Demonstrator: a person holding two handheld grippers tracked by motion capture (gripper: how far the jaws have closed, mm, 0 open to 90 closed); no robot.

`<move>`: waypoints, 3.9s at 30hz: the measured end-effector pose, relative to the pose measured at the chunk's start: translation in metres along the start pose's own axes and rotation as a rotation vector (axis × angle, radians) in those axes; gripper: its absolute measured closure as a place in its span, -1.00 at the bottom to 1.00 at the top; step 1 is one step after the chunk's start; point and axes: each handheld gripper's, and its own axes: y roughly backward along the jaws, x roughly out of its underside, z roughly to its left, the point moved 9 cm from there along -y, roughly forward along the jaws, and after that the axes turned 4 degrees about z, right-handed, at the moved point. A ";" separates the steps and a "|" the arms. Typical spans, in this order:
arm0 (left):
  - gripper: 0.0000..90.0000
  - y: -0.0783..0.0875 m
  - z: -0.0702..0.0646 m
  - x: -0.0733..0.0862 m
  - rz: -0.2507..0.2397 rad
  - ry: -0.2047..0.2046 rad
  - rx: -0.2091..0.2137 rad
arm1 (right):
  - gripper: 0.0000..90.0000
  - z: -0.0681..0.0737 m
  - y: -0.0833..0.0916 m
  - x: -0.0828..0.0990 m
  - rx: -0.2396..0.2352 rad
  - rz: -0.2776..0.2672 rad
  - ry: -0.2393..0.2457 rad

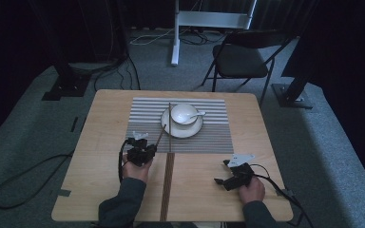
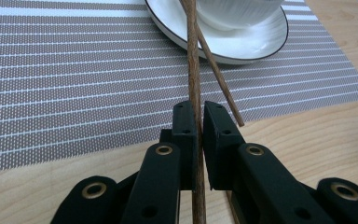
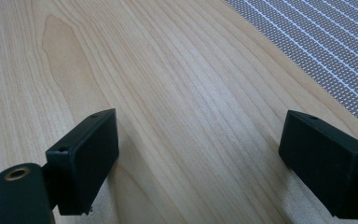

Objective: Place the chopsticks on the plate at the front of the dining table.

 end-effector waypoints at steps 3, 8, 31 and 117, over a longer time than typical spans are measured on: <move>0.87 -0.001 0.000 -0.003 -0.003 0.005 0.000 | -0.75 0.000 0.000 0.000 0.000 0.000 0.000; 0.87 -0.002 0.001 -0.006 -0.007 0.018 0.002 | -0.75 0.000 0.000 0.000 0.000 0.000 0.000; 0.87 -0.008 0.011 -0.024 -0.025 0.078 -0.004 | -0.75 0.000 0.000 0.000 0.000 0.000 -0.001; 0.87 -0.036 0.033 -0.082 -0.057 0.257 -0.019 | -0.75 0.000 0.000 0.000 0.000 0.000 0.002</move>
